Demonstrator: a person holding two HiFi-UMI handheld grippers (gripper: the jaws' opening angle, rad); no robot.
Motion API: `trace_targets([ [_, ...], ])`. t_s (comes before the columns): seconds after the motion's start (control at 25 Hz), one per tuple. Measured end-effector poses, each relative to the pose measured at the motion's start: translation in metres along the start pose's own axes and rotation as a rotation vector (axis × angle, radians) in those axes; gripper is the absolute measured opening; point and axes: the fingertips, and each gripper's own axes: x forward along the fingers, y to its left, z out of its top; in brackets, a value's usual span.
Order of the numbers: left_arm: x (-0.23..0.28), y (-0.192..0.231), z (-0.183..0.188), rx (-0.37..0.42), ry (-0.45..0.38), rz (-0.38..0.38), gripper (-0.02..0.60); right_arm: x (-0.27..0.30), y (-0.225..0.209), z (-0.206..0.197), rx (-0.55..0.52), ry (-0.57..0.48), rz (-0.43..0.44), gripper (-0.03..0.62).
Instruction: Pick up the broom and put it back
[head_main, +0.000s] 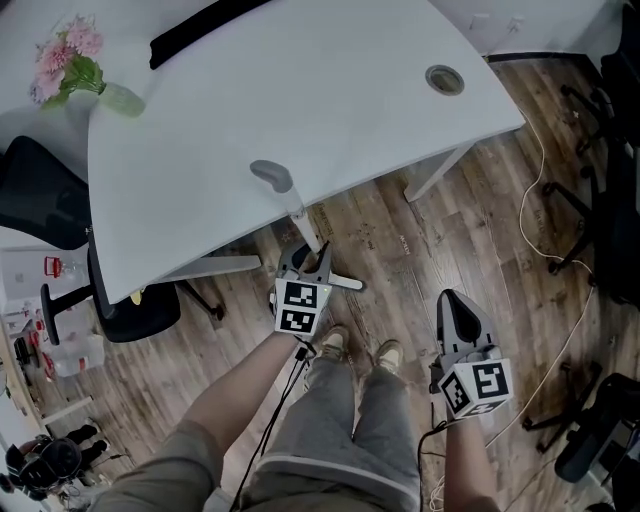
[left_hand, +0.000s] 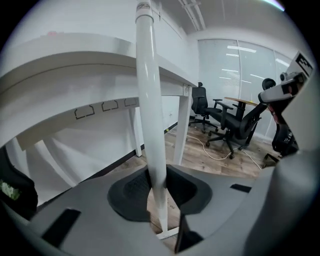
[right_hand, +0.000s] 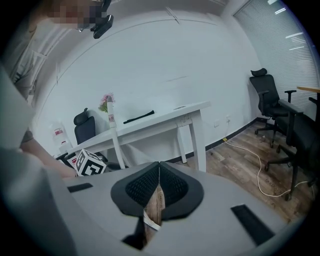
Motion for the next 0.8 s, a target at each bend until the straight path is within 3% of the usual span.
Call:
trace_targets([
  [0.28, -0.054, -0.008, -0.003, 0.010, 0.017, -0.044, 0.097, -0.039, 0.034, 0.005, -0.010, 0.032, 0.000, 0.032],
  [0.6, -0.138, -0.033, 0.069, 0.092, -0.052, -0.142, 0.097, -0.091, 0.053, 0.078, -0.013, -0.071, -0.046, 0.032],
  [0.8, -0.194, -0.033, 0.135, 0.113, -0.128, -0.169, 0.097, -0.129, 0.065, 0.145, -0.045, -0.165, -0.085, 0.032],
])
